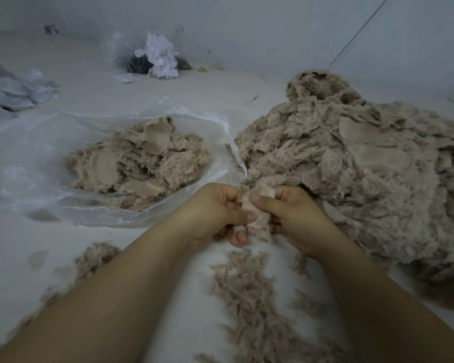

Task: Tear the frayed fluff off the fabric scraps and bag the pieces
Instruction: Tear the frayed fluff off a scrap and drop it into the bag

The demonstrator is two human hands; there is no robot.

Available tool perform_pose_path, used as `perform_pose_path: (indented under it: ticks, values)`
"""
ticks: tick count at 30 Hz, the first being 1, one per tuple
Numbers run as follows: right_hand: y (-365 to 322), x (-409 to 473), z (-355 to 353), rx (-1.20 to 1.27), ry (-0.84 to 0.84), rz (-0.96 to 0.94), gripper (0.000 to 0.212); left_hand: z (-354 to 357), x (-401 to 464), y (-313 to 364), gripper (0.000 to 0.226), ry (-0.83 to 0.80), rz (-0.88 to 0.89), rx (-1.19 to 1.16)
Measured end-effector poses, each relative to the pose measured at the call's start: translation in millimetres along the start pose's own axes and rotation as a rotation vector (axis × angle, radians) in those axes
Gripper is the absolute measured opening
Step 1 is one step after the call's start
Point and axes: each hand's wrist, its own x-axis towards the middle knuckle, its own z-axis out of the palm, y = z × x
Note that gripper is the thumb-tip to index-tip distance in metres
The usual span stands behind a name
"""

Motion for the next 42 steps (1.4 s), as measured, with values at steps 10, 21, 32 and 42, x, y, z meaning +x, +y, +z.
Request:
perform_pose_path:
  ticks: [10, 21, 32, 42]
  values:
    - [-1.0, 0.4, -3.0, 0.138, 0.071, 0.061, 0.027, -27.9, -9.6, 8.8, 0.004, -0.170, -0.078, 0.045]
    - [-1.6, -2.3, -0.4, 0.058, 0.014, 0.002, 0.015, -5.0, -8.9, 5.8, 0.027, -0.026, -0.115, 0.199]
    - [-2.9, -3.9, 0.3, 0.106, -0.018, -0.036, 0.027, -3.2, -13.1, 9.6, 0.039, -0.162, -0.091, 0.215]
    - [-0.9, -2.0, 0.4, 0.092, 0.042, -0.001, 0.028, -13.0, -14.5, 9.2, 0.017, -0.314, -0.044, 0.400]
